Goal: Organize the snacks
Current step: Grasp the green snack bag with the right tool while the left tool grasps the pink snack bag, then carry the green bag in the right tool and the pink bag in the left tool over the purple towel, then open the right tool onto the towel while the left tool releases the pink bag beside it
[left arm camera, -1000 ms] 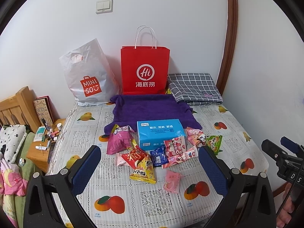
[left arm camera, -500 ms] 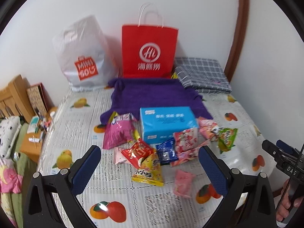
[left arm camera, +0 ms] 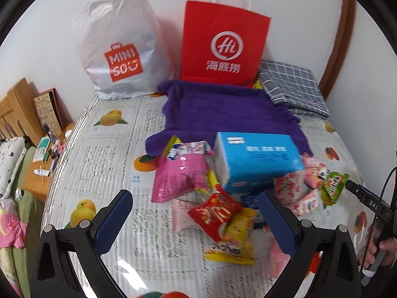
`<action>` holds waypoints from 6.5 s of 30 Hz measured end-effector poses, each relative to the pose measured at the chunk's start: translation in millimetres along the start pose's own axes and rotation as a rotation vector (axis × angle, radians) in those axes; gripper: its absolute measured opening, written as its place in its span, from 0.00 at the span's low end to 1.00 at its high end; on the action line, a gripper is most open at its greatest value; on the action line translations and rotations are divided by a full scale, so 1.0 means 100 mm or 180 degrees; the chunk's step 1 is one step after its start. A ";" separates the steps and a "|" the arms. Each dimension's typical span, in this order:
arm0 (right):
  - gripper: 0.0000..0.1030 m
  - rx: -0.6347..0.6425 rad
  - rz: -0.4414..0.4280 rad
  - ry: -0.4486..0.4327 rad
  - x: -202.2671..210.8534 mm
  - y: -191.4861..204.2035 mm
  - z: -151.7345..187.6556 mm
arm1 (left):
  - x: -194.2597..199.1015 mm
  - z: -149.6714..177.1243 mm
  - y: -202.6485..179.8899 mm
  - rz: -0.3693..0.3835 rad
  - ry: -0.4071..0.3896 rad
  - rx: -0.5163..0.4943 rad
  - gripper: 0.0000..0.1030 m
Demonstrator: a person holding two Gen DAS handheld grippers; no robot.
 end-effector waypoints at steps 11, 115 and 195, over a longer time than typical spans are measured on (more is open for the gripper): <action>0.71 -0.0087 -0.0022 0.0308 -0.71 -0.04 0.06 | -0.34 -0.07 0.18 -0.0024 0.0116 0.0059 0.99; 0.51 0.0741 -0.0419 -0.0454 0.20 1.43 -1.39 | -0.24 -1.24 -0.71 0.0810 -0.0123 -0.0300 0.55; 0.73 0.0960 -0.0386 0.0285 -1.93 1.64 -1.50 | -2.34 -1.24 -0.46 0.0597 0.0699 -0.0225 0.61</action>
Point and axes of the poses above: each gripper's, at about its wrist camera, not at the fingertips, and x roughly against the way its jaws point, y to its left, z to its underside, the point moved 10 cm from there along -x, roughly the way its jaws point, and after that the axes turned 5 degrees about -y, right-handed, at the moved point
